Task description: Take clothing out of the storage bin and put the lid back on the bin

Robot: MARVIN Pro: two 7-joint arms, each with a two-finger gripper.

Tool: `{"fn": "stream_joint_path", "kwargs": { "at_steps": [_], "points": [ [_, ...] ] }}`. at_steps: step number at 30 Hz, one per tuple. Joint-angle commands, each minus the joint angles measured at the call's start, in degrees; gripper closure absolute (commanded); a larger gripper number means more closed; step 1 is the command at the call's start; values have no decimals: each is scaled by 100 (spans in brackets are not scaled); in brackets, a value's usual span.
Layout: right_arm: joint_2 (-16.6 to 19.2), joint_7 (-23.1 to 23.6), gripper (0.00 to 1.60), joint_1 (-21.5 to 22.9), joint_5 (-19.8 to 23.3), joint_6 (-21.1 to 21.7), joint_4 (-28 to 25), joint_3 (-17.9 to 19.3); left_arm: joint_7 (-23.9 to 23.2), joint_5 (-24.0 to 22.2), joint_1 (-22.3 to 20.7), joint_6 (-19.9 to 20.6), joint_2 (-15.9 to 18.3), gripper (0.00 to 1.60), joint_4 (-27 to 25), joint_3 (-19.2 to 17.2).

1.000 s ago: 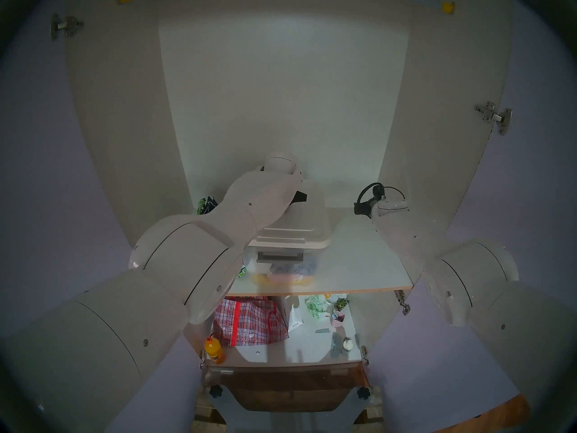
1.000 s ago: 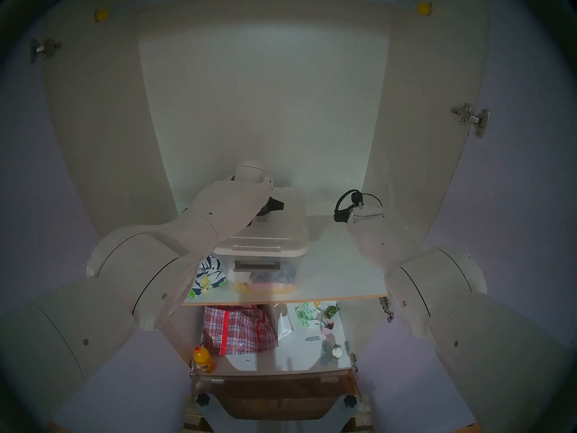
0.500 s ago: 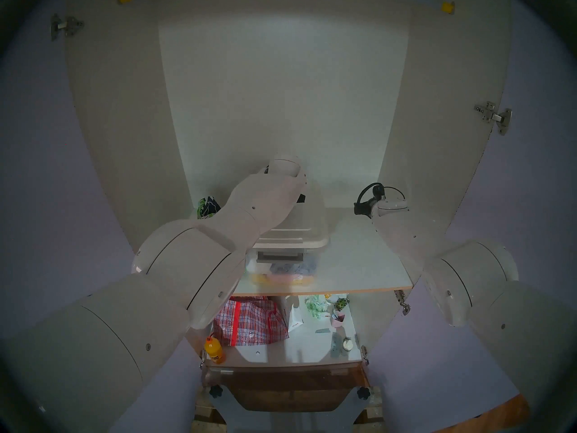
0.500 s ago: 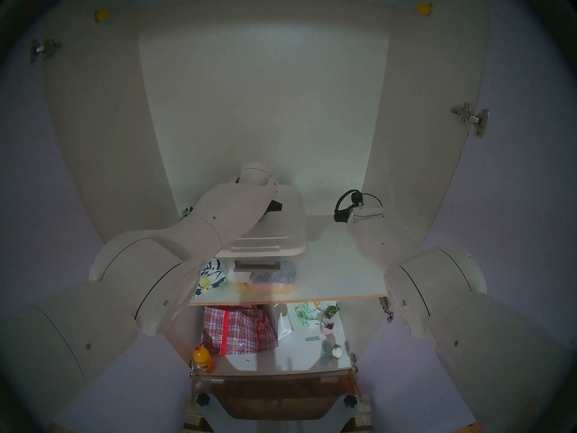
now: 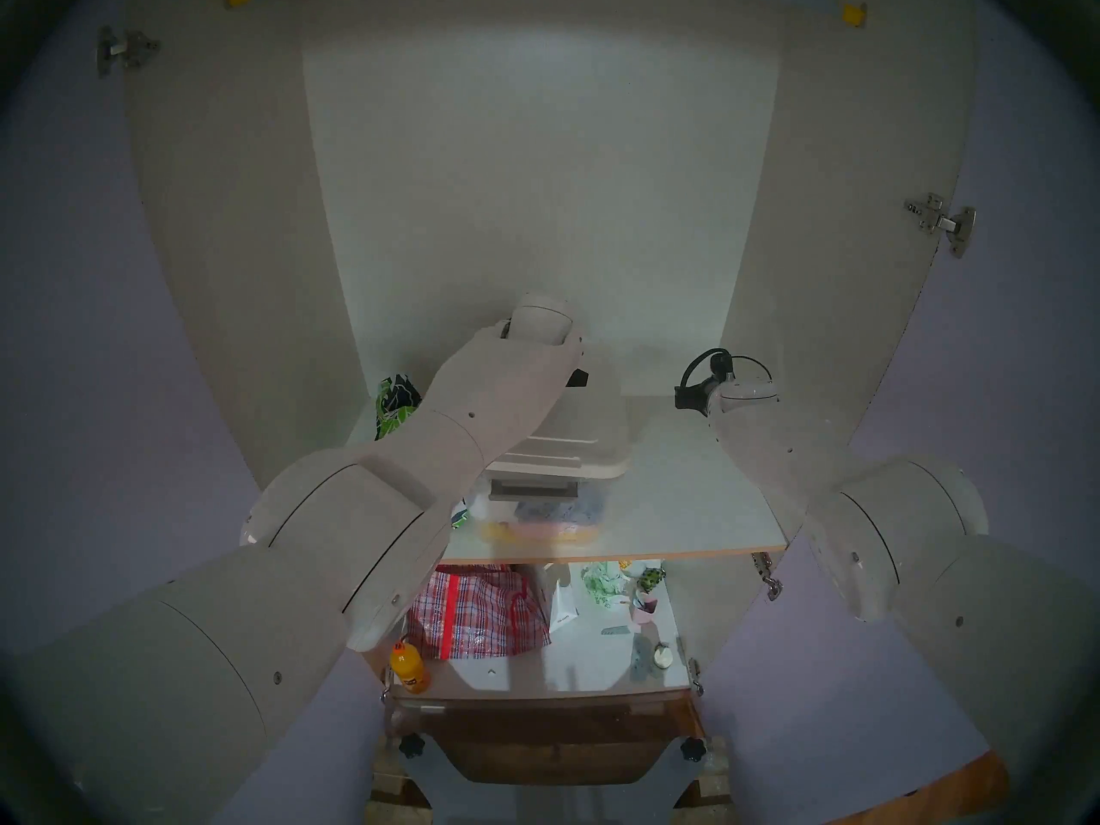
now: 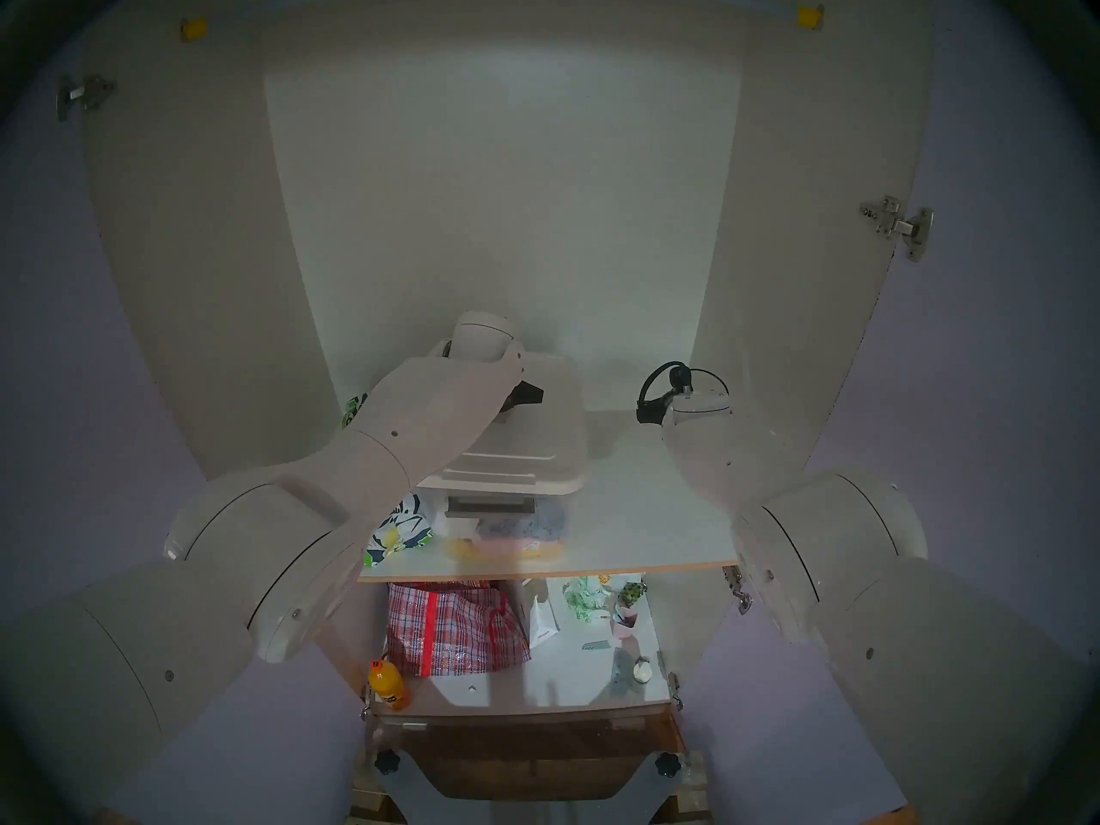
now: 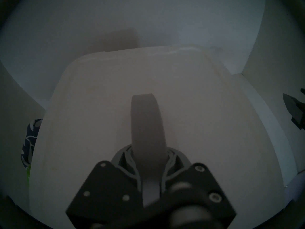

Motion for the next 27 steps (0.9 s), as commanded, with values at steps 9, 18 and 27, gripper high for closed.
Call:
{"fn": "stream_joint_path", "kwargs": {
  "at_steps": [9,18,27],
  "points": [
    [-2,-1,0,220,-29,-145,-50,32,382,-123,-62,21,-38,160,-106,-301],
    [-11,7,0,230,-60,-153,-24,61,-46,-53,-143,-25,80,160,-75,72],
    [-15,12,0,233,-83,-154,-17,83,-395,-3,-462,-327,-22,160,567,307]
  ]
}}
